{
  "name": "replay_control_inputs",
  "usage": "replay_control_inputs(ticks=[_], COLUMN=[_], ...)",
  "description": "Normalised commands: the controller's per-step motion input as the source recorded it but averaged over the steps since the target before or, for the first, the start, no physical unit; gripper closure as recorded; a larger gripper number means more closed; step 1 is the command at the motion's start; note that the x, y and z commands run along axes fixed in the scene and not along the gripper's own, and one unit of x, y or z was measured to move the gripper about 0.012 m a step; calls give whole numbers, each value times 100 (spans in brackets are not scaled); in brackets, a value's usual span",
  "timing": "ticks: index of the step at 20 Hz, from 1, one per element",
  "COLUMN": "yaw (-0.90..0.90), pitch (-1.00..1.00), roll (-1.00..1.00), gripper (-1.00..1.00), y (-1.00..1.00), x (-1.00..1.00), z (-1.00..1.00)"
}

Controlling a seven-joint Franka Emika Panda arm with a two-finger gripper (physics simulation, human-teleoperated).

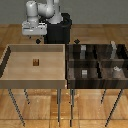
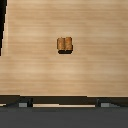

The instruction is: Place the loaf of bread into the appropriate compartment.

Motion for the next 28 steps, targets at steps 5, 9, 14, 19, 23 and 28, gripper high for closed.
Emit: replay_control_inputs(ticks=[5, 9, 14, 19, 23, 28], yaw=[0, 0, 0, 0, 0, 0], pitch=[0, 0, 0, 0, 0, 0], roll=[0, 0, 0, 0, 0, 0], gripper=[-100, -100, -100, -100, -100, -100], y=[0, 0, 0, 0, 0, 0], x=[20, 25, 80, 40, 25, 20], z=[0, 0, 0, -20, -25, -20])
